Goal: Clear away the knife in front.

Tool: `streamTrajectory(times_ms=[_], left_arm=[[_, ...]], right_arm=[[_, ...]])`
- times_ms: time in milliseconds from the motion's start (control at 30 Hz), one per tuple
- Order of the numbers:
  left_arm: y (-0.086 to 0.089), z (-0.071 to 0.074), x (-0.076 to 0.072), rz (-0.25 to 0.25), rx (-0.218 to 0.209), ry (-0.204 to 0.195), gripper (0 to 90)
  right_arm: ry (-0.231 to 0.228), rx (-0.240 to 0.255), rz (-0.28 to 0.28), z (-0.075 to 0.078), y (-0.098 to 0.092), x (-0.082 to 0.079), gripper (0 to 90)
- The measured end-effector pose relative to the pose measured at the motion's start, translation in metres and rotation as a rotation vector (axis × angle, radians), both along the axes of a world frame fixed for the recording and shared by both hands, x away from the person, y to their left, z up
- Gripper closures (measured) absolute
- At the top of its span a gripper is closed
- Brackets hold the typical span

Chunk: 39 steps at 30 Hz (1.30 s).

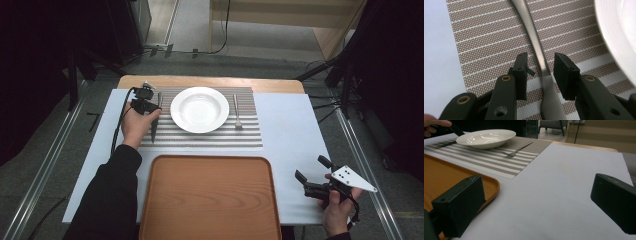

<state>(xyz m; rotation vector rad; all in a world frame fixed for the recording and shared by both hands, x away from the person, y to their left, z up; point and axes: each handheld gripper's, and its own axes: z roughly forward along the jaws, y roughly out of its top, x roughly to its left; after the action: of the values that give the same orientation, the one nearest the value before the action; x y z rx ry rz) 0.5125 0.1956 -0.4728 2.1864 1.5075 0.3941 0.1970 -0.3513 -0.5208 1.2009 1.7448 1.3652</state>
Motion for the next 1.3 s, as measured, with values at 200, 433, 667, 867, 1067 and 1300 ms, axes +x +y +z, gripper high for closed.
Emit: streamTrajectory(times_ms=[200,433,667,867,1067,1300], left_arm=[[0.002,-0.005,0.003,0.010,-0.029,0.009,64.5],[-0.004,-0.006,0.003,0.036,-0.004,-0.003,67.4],[-0.005,-0.005,0.002,0.025,0.057,-0.008,78.8],[-0.007,-0.002,0.007,0.018,0.075,0.029,78.6],[-0.003,-0.003,0.007,0.009,0.049,0.032,78.4],[0.002,-0.004,0.008,-0.001,0.015,0.033,78.7]], right_arm=[[-0.001,-0.004,0.000,0.000,0.000,0.000,0.0],[0.002,-0.007,-0.002,0.000,0.001,0.000,0.0],[0.001,-0.014,-0.003,0.000,0.001,0.001,0.0],[0.002,-0.014,-0.004,0.000,0.001,0.001,0.0],[0.005,-0.017,-0.007,0.000,0.001,0.001,0.0],[0.009,-0.019,-0.013,0.000,0.002,0.001,0.0]])
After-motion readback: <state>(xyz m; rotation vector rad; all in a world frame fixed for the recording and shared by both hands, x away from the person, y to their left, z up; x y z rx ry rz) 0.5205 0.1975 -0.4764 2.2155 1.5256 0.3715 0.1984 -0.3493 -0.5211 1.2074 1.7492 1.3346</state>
